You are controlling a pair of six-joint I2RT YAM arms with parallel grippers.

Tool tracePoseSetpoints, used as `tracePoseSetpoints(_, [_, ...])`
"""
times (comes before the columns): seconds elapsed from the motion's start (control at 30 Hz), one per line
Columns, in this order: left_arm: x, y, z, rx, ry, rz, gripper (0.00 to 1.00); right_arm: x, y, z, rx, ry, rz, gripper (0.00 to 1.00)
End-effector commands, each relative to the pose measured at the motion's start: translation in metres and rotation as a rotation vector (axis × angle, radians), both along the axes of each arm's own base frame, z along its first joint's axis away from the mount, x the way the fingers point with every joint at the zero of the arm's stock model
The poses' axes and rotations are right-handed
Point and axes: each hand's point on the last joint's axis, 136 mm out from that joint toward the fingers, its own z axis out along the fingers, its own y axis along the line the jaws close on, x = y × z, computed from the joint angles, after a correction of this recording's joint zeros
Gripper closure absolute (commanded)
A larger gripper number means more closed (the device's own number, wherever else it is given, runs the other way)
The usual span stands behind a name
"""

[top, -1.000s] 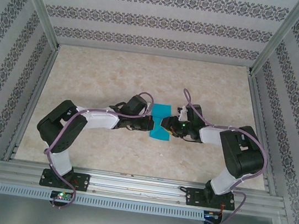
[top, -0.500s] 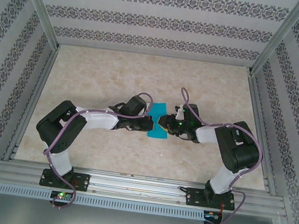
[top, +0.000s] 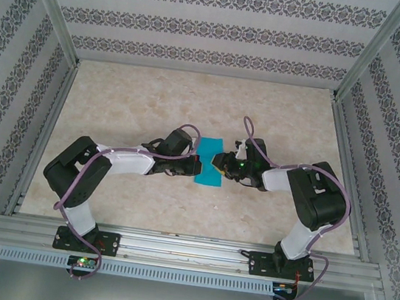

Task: Fold a paper plane with a square sheet of paper (fold left side to right side)
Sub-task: Turn over the paper at the center of the table.

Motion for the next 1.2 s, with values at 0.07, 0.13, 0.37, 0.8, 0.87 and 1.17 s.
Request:
tracePoseSetpoints(0.07, [0.007,0.003,0.011,-0.031,-0.032,0.029,1.00,0.020,0.001,0.004,-0.009,-0.064,0.001,0.67])
tracePoseSetpoints(0.13, [0.007,0.004,0.010,-0.026,-0.031,0.031,1.00,0.022,0.002,0.004,-0.012,-0.070,0.004,0.68])
tracePoseSetpoints(0.37, [0.007,0.008,0.011,-0.025,-0.032,0.046,0.90,0.026,0.001,0.004,-0.017,-0.079,0.003,0.85])
tracePoseSetpoints(0.8, [0.010,0.074,0.110,-0.006,-0.330,0.170,0.42,0.043,-0.023,0.100,0.045,-0.366,-0.011,1.00])
tracePoseSetpoints(0.87, [0.012,0.087,0.136,-0.047,-0.421,0.218,0.31,0.043,-0.027,0.131,0.086,-0.453,0.000,1.00])
tracePoseSetpoints(1.17, [0.010,0.105,0.255,-0.602,-0.668,0.290,0.00,0.028,-0.034,0.270,0.297,-0.769,0.045,1.00])
